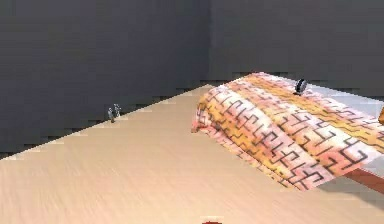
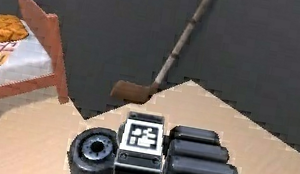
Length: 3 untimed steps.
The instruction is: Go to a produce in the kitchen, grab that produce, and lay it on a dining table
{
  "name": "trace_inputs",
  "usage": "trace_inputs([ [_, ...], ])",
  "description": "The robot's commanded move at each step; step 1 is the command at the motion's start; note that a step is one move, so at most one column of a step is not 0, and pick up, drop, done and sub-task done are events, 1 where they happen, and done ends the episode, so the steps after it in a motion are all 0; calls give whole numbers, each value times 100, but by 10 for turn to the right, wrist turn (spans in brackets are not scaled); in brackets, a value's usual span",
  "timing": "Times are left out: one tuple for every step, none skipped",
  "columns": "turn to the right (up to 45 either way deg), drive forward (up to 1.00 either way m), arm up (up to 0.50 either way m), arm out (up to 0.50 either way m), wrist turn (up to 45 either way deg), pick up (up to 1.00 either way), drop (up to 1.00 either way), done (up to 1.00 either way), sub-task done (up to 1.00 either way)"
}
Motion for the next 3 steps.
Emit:
trace_inputs([
  [450, 0, 0, 0, 0, 0, 0, 0, 0],
  [300, 0, 0, 0, 0, 0, 0, 0, 0],
  [-450, 0, 0, 0, 0, 0, 0, 0, 0],
])
